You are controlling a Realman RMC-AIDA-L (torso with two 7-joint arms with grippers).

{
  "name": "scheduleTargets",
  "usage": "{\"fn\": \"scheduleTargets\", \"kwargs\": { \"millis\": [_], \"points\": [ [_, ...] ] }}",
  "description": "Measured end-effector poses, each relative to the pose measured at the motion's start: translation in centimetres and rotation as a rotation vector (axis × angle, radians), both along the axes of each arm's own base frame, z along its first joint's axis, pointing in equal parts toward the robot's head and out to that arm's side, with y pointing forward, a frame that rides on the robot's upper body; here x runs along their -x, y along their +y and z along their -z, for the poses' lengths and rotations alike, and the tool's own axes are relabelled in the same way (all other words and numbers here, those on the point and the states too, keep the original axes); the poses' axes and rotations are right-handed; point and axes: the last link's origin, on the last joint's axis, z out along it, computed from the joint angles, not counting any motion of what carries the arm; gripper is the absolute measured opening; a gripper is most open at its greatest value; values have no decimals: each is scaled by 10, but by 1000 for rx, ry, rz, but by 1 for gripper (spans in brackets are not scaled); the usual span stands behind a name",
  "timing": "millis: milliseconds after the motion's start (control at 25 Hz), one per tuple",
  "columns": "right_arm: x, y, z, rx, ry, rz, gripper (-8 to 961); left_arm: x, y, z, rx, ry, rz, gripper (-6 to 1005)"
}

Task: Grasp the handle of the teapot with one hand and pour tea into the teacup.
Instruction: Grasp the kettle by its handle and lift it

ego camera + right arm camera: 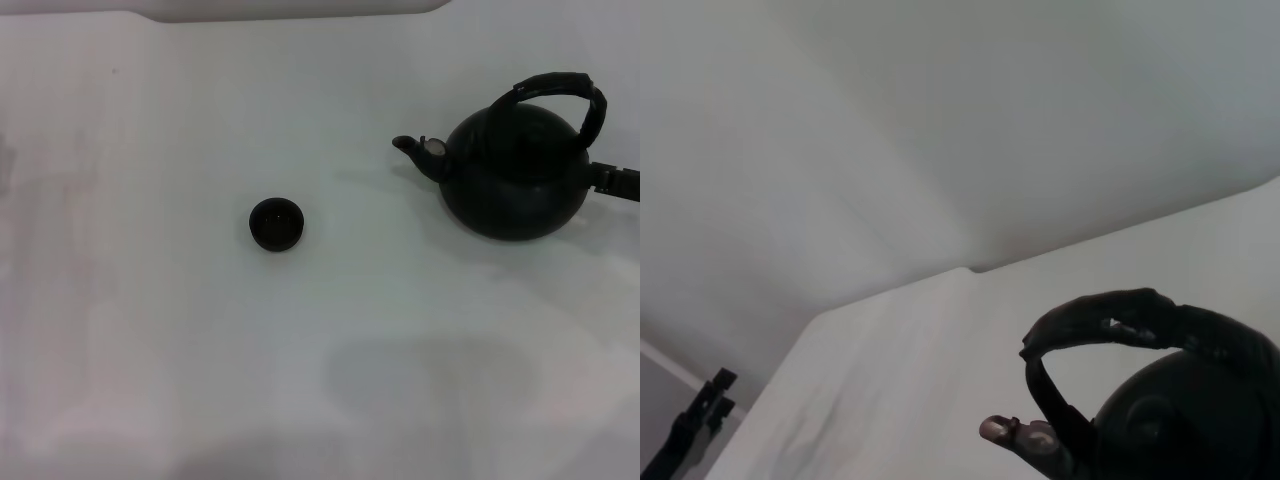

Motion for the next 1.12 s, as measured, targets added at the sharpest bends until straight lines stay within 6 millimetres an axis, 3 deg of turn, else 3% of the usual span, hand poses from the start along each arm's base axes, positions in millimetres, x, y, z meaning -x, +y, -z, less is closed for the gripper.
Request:
{"fn": "scheduleTargets", "kwargs": {
  "millis": [600, 920, 1120],
  "points": [
    [-3, 3, 10, 63, -70, -1, 794, -1, 0, 1, 0, -4, 1, 887],
    [-2, 21, -6, 32, -254, 44, 794, -3, 3, 1, 1, -7, 10, 888],
    [1, 33, -2, -3, -309, 81, 794, -4, 4, 2, 0, -9, 12, 889]
  ]
}}
